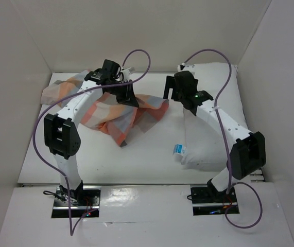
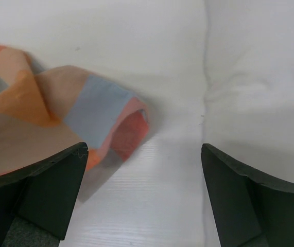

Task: Put the pillow into the pillowcase

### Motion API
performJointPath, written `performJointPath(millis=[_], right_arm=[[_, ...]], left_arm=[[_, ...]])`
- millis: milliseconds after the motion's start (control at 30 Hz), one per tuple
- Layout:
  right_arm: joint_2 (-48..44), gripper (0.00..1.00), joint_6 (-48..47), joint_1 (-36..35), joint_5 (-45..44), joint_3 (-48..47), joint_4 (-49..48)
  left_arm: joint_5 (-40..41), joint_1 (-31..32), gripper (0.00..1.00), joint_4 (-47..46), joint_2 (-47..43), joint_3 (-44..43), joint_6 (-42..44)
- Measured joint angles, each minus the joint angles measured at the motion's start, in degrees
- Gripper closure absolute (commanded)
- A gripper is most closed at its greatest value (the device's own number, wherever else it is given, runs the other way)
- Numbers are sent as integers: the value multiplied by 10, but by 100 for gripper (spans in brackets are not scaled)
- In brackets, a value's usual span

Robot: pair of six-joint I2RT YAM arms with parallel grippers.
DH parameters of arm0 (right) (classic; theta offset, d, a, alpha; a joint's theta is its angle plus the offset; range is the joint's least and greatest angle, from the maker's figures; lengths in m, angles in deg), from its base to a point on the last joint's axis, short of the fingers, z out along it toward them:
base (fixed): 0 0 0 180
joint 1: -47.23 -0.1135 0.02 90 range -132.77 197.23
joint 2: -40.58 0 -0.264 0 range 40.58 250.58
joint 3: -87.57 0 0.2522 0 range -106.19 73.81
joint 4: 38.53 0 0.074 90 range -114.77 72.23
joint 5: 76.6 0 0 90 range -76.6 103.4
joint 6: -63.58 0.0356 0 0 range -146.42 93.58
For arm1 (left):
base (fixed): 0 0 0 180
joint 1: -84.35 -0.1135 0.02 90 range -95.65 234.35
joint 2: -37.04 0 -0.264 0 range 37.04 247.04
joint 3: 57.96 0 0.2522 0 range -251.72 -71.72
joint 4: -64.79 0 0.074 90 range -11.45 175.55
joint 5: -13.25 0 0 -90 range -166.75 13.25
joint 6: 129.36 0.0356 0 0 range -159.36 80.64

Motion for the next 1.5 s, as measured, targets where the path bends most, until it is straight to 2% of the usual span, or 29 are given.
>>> performJointPath(millis=[133,333,367,400,433,467,500,600,700,800,933,1067,1300,1500], right_arm=[[4,0,-17,9,-80,-52,57],[217,2,-41,75,-174,-263,147],[259,10,-43,87,-175,-287,160],[296,26,-46,96,-177,-308,175],[329,76,-54,103,-176,-326,189],[357,77,-61,111,-173,-340,198],[374,100,-63,116,-171,-347,202],[365,100,-66,121,-146,-348,198],[296,100,-78,120,-119,-291,171],[188,100,-84,124,-91,-185,140],[-13,100,-88,130,-33,-14,103],[-184,100,-89,136,55,82,91],[-330,100,-76,140,163,117,79],[-394,100,-89,141,258,136,82]], left_arm=[[-1,0,100,-3,4,-3,-1],[1,0,100,-5,10,-11,-11],[1,0,100,-6,12,-14,-13],[2,0,100,-8,12,-15,-13],[2,0,100,-8,13,-15,-13],[3,0,100,-8,13,-15,-14],[5,0,100,-9,13,-15,-14],[6,0,100,-9,13,-15,-14],[7,0,100,-9,13,-16,-15],[9,-2,100,-9,15,-24,-15],[8,-7,100,-10,16,-35,-15],[1,-19,100,-13,19,-39,-16],[-5,-46,100,-15,24,-42,-31],[-25,-78,100,-23,60,-87,-47]])
